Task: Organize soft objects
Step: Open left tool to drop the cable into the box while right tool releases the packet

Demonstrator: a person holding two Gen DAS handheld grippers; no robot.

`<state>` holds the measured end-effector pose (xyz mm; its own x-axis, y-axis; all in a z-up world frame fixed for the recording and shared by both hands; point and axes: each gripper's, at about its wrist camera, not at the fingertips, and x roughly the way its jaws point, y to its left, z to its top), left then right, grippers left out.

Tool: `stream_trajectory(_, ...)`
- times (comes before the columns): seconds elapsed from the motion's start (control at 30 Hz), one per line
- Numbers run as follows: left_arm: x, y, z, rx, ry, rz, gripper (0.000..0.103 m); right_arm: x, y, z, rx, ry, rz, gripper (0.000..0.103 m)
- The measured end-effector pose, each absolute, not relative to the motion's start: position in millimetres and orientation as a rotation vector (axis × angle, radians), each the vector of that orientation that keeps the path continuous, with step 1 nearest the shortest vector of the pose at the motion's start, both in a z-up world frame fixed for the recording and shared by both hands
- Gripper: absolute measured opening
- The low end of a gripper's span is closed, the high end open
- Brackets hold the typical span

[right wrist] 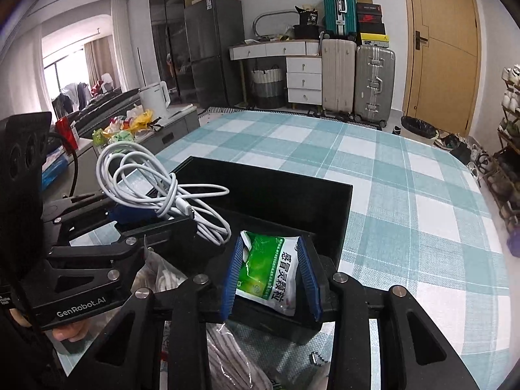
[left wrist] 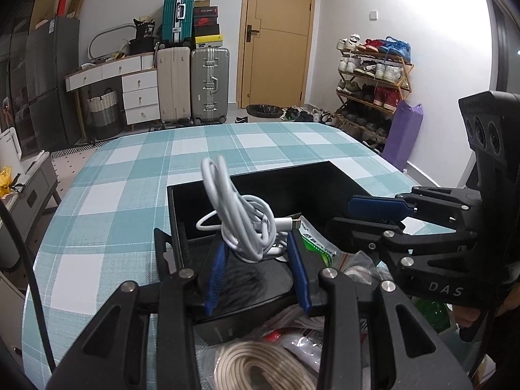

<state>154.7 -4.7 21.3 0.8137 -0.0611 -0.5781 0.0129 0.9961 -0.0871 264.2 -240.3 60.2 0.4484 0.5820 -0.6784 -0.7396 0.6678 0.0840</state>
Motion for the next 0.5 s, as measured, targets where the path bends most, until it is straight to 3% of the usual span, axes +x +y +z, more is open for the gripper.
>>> stream_trajectory(0.17, 155, 0, 25, -0.103, 0.633, -0.047, 0.041, 262, -246, 62, -0.209, 0.732, 0.862, 0.043)
stream_trajectory(0.23, 151, 1, 27, -0.106, 0.625, -0.039, 0.058, 257, -251, 67, -0.223, 0.700, 0.830, 0.051)
stream_trajectory(0.33, 143, 4, 32, -0.109, 0.613, -0.047, 0.063, 253, -261, 76, -0.211, 0.671, 0.815, 0.074)
stream_trajectory(0.37, 140, 4, 33, -0.105, 0.609, -0.044, 0.066, 251, -265, 78, -0.210, 0.665, 0.804, 0.087)
stream_trajectory(0.43, 133, 5, 37, -0.097, 0.586, -0.024, 0.087, 245, -275, 84, -0.199, 0.637, 0.786, 0.090)
stream_trajectory(0.5, 126, 6, 40, -0.094, 0.564, -0.014, 0.095, 243, -281, 86, -0.190, 0.639, 0.776, 0.097)
